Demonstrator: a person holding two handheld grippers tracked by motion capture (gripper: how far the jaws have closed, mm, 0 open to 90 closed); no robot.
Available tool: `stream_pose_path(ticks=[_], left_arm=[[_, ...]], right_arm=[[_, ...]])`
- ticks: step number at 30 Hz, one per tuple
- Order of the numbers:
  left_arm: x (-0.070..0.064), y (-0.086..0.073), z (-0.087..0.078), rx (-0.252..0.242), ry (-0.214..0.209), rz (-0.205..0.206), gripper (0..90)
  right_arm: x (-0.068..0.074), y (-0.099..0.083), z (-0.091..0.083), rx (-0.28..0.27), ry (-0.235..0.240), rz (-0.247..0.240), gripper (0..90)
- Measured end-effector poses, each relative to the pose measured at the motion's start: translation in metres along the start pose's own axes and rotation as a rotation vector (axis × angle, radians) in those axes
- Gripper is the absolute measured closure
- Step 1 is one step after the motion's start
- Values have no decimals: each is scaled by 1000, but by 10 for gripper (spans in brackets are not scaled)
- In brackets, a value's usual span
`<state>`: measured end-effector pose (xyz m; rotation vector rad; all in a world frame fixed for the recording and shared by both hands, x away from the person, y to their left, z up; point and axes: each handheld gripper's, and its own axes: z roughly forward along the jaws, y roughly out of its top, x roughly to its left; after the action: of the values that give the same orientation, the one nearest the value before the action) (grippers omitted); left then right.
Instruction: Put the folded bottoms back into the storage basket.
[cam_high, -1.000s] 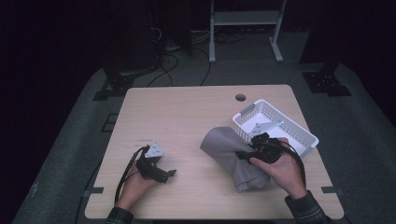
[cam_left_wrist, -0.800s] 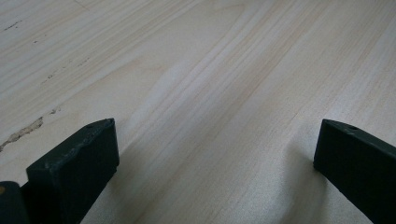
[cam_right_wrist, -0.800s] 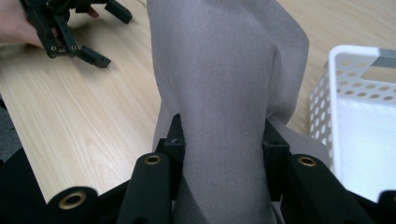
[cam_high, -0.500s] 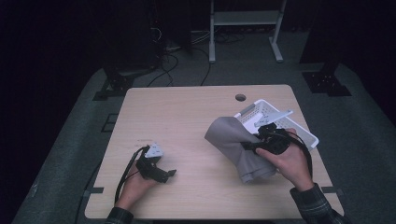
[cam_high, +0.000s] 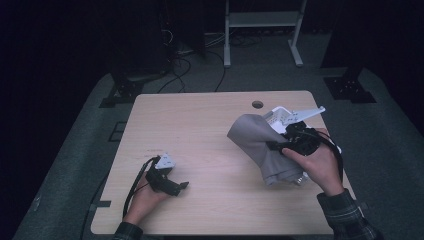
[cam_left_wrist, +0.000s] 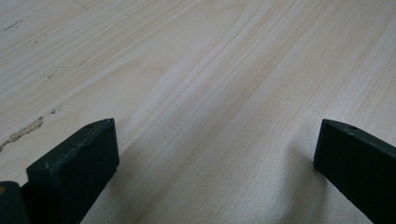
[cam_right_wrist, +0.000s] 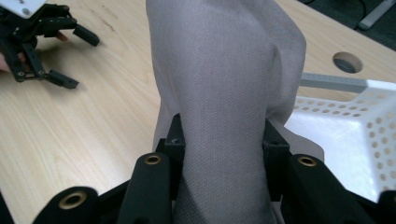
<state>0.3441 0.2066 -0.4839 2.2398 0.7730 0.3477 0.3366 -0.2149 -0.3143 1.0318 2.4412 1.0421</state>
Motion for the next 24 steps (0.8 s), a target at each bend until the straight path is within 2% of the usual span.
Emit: stream_pose_path(ticks=[6, 7, 9, 15, 21, 24], left_arm=[[0, 0, 0, 2, -1, 1, 0], [0, 0, 0, 5, -1, 4, 0], [0, 0, 0, 5, -1, 3, 0], [0, 0, 0, 5, -1, 1, 0], [0, 0, 0, 4, -2, 1, 0], [0, 0, 0, 5, -2, 1, 0]], right_arm=[[-11, 3, -3, -1, -23, 15, 635], [-17, 3, -3, -3, -33, 16, 635], [-19, 3, -4, 1, -36, 26, 635], [-38, 2, -5, 0, -60, 40, 634], [-49, 1, -3, 2, -77, 60, 634], [-60, -1, -1, 0, -76, 73, 635]])
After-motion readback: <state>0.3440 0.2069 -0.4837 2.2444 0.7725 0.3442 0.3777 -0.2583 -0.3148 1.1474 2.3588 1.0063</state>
